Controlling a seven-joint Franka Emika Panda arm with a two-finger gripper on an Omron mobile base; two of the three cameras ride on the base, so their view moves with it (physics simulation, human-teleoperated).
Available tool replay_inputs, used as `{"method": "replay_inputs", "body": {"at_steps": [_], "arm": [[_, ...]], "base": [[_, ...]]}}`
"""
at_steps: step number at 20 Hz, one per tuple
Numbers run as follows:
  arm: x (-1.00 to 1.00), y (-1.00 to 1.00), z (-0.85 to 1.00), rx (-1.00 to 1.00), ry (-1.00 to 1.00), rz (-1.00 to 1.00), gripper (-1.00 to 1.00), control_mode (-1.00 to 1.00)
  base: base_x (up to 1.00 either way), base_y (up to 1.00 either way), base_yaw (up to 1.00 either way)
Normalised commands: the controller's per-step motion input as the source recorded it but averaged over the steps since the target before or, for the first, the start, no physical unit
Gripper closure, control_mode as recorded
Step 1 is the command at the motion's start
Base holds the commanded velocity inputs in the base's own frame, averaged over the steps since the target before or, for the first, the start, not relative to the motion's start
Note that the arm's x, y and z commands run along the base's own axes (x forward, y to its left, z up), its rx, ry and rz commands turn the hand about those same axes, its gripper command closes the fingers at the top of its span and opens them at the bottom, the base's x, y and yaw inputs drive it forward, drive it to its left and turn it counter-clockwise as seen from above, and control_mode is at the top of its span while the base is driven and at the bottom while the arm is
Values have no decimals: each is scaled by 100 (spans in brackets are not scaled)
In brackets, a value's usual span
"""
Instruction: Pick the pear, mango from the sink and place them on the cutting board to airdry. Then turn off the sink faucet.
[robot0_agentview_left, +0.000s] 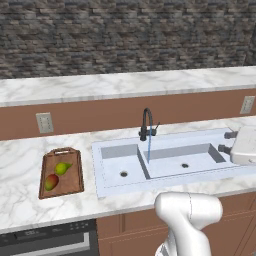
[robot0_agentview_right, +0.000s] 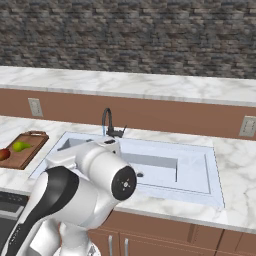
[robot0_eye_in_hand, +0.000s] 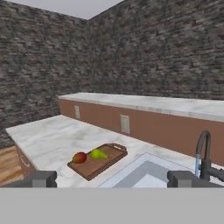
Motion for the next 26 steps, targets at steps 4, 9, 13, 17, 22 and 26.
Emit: {"method": "replay_inputs", "body": {"at_steps": [4, 9, 13, 17, 22, 26], "arm": [[15, 0, -30, 1, -3, -10, -100, -100], [20, 7, -30, 1, -3, -6, -100, -100], [17, 14, -26, 1, -5, -3, -100, -100], [10, 14, -23, 2, -9, -2, -100, -100], [10, 13, -20, 1, -11, -2, -100, -100], [21, 21, -18, 2, -9, -5, -100, -100]], "base": [[0, 0, 0], [0, 0, 0], [0, 0, 0], [0, 0, 0], [0, 0, 0], [0, 0, 0]]}}
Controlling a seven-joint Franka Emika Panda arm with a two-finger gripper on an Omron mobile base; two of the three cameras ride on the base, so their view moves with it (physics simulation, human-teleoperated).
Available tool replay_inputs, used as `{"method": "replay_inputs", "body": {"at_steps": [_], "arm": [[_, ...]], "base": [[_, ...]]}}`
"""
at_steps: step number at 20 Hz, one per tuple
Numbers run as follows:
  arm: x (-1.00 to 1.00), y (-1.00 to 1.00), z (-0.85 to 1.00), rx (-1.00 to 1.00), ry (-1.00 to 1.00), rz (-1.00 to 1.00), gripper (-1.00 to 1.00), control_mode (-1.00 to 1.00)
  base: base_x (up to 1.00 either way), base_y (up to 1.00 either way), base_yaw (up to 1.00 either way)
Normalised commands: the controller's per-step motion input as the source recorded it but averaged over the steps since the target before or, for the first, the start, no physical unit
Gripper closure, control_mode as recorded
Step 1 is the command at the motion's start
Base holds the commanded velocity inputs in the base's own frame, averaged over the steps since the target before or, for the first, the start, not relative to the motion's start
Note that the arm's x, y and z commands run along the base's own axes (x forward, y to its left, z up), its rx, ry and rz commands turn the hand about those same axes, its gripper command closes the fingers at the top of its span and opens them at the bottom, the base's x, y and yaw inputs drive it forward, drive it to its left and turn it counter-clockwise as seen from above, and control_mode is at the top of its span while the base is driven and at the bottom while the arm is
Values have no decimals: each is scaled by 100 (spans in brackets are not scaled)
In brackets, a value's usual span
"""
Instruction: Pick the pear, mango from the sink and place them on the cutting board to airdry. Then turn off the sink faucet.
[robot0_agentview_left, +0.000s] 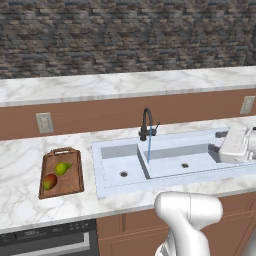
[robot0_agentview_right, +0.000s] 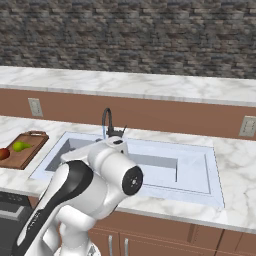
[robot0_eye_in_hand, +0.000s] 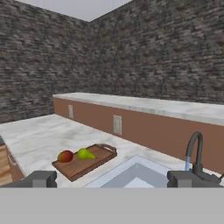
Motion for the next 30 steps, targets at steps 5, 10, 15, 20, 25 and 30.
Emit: {"method": "replay_inputs", "body": {"at_steps": [5, 10, 15, 20, 25, 30], "arm": [[28, 20, -11, 4, -6, -7, -100, -100], [27, 5, -24, 5, -1, -5, -100, -100], [30, 2, -30, 4, 0, -2, -100, -100], [32, 5, -11, 1, -2, 0, -100, -100], [24, 6, -1, 0, -6, 0, -100, -100], [20, 1, -1, 0, -3, 0, -100, -100]], "base": [[0, 0, 0], [0, 0, 0], [0, 0, 0], [0, 0, 0], [0, 0, 0], [0, 0, 0]]}}
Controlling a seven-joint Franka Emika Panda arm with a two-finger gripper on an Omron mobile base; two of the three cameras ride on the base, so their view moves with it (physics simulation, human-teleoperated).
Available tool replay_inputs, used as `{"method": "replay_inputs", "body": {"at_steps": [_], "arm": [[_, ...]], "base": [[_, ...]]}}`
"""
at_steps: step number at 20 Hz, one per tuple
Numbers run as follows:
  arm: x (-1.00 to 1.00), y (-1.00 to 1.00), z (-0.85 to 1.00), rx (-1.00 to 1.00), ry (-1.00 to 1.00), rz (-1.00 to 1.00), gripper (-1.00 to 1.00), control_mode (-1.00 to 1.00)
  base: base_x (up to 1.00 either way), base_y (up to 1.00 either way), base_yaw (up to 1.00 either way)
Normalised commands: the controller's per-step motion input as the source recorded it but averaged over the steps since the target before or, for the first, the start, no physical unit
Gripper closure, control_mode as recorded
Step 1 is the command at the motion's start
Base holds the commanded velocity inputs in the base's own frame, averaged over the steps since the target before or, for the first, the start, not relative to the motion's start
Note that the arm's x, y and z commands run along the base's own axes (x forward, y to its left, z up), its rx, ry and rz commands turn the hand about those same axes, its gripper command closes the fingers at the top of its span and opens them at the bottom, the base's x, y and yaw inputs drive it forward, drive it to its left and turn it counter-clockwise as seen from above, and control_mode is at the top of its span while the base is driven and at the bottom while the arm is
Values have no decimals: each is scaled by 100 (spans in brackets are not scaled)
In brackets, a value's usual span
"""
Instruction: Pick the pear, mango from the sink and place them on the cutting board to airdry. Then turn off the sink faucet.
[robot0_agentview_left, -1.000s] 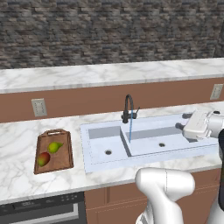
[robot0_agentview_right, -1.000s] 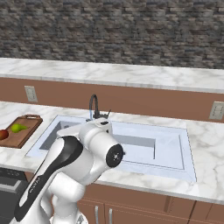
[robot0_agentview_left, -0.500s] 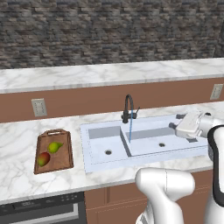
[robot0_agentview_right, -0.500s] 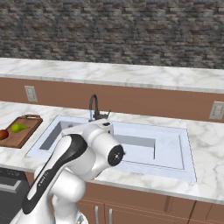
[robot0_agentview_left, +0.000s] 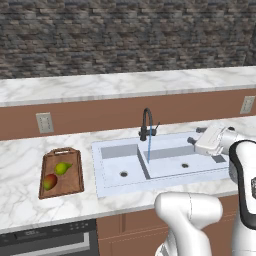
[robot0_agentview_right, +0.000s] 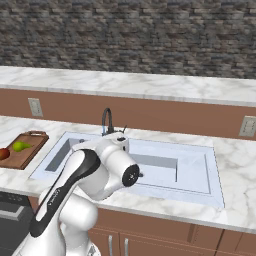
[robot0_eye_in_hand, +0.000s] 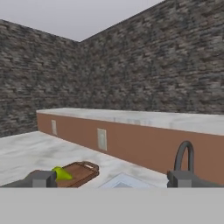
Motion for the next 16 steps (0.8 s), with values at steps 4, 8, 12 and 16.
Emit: {"method": "replay_inputs", "body": {"at_steps": [4, 8, 12, 16], "arm": [[23, 0, -2, 0, 0, 0, -100, -100], [19, 0, 0, 0, 0, 0, -100, -100], [14, 0, -1, -1, 0, 0, -100, -100], [11, 0, -10, -1, 0, 0, -100, -100]], "base": [[0, 0, 0], [0, 0, 0], [0, 0, 0], [0, 0, 0]]}}
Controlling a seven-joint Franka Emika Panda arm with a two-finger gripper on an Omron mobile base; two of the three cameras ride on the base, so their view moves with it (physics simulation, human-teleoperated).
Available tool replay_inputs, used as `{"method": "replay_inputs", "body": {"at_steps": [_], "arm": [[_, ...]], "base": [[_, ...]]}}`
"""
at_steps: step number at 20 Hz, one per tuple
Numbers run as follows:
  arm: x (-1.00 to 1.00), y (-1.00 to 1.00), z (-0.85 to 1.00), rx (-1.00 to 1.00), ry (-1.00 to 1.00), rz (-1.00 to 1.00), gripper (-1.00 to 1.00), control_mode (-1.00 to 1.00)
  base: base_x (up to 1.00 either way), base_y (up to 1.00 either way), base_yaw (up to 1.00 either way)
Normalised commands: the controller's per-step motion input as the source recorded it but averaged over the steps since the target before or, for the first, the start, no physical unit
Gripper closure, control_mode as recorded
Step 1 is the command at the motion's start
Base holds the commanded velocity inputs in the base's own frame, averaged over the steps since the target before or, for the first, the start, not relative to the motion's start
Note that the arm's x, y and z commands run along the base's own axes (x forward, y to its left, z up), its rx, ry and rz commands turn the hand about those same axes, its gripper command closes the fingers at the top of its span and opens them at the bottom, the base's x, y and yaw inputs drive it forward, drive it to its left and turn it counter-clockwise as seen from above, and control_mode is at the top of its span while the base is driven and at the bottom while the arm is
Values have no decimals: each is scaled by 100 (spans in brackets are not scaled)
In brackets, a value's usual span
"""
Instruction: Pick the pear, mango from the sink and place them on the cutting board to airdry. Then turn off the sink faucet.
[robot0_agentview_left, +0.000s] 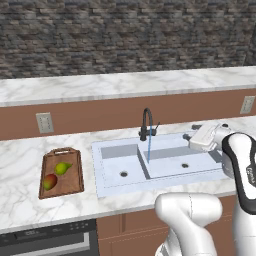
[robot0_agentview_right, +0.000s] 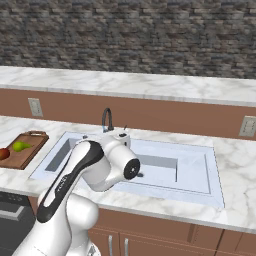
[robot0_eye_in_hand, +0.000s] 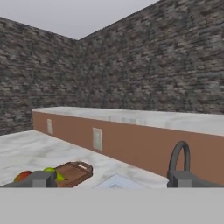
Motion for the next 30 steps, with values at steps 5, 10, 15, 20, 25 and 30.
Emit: {"method": "replay_inputs", "body": {"at_steps": [5, 10, 15, 20, 25, 30], "arm": [[6, 0, -16, -2, 0, 0, -100, -100], [10, 0, -20, 0, 1, 0, -100, -100], [18, 0, -18, 0, 2, 0, -100, -100], [22, 0, -5, 0, 0, 0, -100, -100], [17, -6, -1, 0, 0, 0, -100, -100], [13, -12, -2, 0, 0, 0, -100, -100]], "base": [[0, 0, 0], [0, 0, 0], [0, 0, 0], [0, 0, 0], [0, 0, 0], [0, 0, 0]]}}
